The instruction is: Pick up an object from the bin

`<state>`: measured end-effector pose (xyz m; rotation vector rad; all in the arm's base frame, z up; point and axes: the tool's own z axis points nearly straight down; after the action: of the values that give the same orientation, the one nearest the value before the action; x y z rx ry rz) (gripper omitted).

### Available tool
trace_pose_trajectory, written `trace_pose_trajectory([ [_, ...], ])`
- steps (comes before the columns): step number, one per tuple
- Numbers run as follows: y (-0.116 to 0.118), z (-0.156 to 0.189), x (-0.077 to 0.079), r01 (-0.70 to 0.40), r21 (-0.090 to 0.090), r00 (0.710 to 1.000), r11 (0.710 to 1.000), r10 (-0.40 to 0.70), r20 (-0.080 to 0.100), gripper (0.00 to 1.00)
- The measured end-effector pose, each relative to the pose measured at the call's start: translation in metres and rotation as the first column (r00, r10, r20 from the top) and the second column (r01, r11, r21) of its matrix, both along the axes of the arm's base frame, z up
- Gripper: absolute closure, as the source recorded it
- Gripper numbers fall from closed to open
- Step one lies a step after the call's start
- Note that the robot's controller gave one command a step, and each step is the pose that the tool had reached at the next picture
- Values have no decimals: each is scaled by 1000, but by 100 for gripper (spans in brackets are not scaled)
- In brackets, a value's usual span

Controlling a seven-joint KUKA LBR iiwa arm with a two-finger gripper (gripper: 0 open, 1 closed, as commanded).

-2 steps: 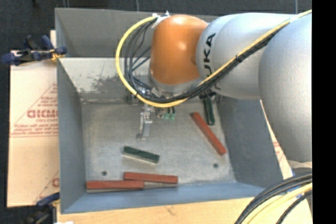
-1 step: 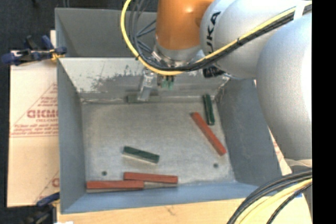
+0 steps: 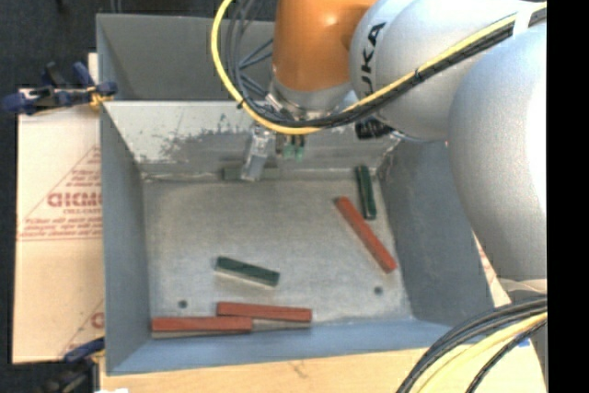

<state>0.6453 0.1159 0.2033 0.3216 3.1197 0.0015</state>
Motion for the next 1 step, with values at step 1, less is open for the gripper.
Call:
trace_pose_trajectory([
  [1,7,-11,-10,84,1,996,996,-84,3,100],
])
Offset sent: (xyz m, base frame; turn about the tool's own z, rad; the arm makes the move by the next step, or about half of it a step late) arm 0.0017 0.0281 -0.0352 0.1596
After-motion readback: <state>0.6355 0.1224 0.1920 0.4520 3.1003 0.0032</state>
